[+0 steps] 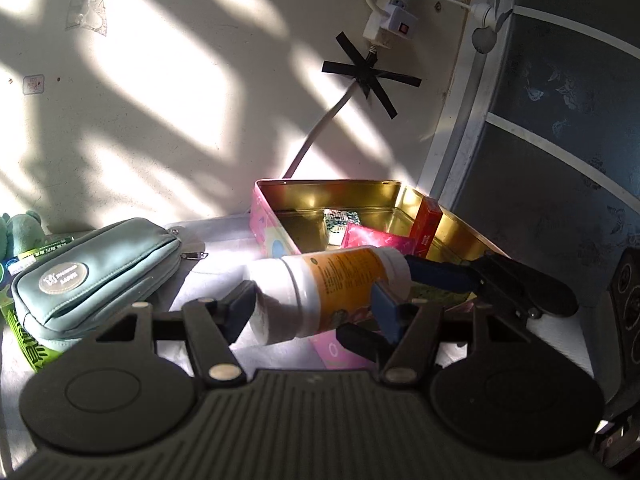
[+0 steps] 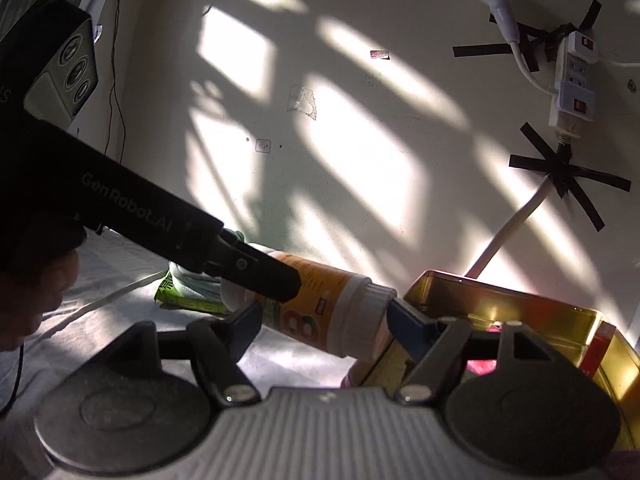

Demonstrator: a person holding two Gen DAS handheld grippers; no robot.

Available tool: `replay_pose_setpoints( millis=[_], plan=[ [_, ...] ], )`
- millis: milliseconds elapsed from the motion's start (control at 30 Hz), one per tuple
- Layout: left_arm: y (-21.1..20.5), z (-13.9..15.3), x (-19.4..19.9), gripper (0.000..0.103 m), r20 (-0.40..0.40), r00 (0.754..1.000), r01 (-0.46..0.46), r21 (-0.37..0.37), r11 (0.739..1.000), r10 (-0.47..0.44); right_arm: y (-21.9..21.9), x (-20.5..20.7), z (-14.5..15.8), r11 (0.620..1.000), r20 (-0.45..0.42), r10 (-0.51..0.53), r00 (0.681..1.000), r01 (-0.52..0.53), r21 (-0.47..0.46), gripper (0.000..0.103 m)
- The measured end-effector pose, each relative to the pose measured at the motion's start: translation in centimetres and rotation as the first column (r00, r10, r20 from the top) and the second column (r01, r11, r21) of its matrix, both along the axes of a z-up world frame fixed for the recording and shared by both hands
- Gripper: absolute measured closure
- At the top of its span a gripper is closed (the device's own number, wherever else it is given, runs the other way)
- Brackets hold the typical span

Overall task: Organize objects
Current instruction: 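Carry the pill bottle over the pink tin and release it inside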

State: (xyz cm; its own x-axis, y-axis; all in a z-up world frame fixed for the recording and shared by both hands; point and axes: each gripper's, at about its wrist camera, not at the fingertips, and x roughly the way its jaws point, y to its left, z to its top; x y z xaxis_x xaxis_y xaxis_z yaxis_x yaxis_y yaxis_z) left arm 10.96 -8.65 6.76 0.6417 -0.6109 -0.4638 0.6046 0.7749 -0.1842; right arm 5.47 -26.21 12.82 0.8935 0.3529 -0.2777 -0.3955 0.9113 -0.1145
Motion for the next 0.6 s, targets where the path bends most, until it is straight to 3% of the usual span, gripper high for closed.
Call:
replay_pose_setpoints(
  millis=[167,300,367,433,600],
  plan=[
    [-6.6,-0.4,2.8,0.038,-0.015,0.997,0.080,-0.010,0.997,-0.080,-4.9,2.5,-0.1,0.989,-0.005,-0.150,0.989,0.150,0.022,0.030],
    [-10.5,-2.2,5.1,0.037,-0.024,0.999,0.034,0.025,0.999,-0.034,-8.4,5.7,-1.9,0.959,-0.086,-0.249,0.965,0.258,0.118,0.030],
    [-11.3,-2.7,5.7,0.037,-0.049,0.999,-0.005,0.034,0.999,0.007,-9.7,6.4,-3.0,0.944,-0.129,-0.269,0.955,0.288,0.162,0.031],
    [-11.1,-2.8,5.9,0.037,-0.069,0.997,-0.025,0.021,0.999,0.026,-10.3,6.7,-3.8,0.939,-0.146,-0.293,0.945,0.313,0.144,0.034],
    [-9.3,-2.6,4.6,0.037,-0.028,0.996,-0.085,0.045,0.995,0.087,-11.2,6.6,-4.0,0.924,-0.153,-0.313,0.937,0.338,0.179,0.043]
  ],
)
